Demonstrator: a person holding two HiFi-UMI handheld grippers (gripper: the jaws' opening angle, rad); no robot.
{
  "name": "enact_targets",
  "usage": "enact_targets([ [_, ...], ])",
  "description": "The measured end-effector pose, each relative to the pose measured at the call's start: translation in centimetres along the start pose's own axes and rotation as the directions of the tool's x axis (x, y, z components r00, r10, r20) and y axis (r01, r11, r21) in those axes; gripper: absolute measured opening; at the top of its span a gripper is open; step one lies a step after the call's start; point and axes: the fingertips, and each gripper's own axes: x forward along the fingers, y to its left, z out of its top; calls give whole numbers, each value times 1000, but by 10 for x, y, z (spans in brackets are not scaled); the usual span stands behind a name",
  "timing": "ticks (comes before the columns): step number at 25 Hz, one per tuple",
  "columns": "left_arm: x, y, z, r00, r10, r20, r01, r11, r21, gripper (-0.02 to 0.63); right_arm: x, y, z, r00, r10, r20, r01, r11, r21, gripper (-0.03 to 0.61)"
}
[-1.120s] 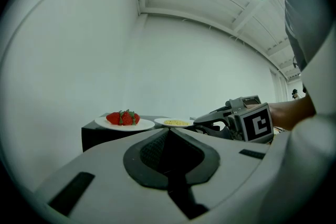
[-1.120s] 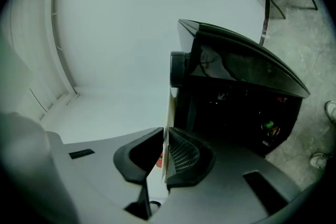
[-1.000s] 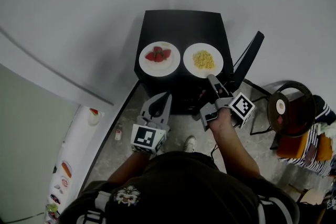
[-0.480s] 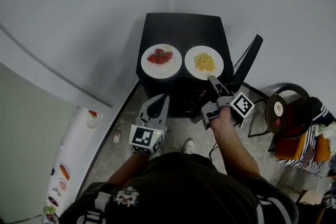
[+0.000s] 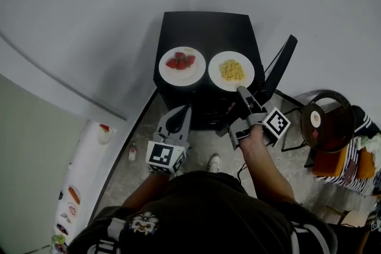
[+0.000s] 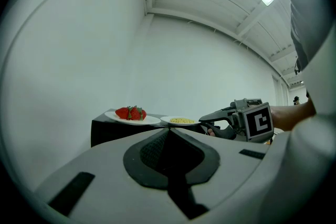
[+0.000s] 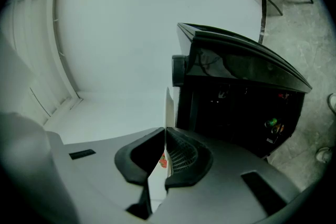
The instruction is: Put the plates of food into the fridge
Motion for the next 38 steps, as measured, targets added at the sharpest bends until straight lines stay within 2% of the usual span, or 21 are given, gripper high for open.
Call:
enact_targets([
  [5,1,1,-6,1000,-14,-5,13,1000,-13,21,-12,6,-4,999,40,6,-40,999,5,31],
  [14,-6,-2,-11,999,-42,-24,42,999,9,21,-57,20,-25,994,108,-20,-109,994,-7,32],
  [19,-9,5,-16,998,-69,-3,69,997,41,21,-71,16,-42,991,135,-16,-135,990,-26,32],
  [33,-26,23,-49,995,-93,-39,93,995,16,21,-107,-44,-91,996,85,35,-86,996,18,32],
  [38,-30,26,-59,995,-88,-41,88,996,7,21,-105,-75,-96,997,58,41,-58,998,7,32],
])
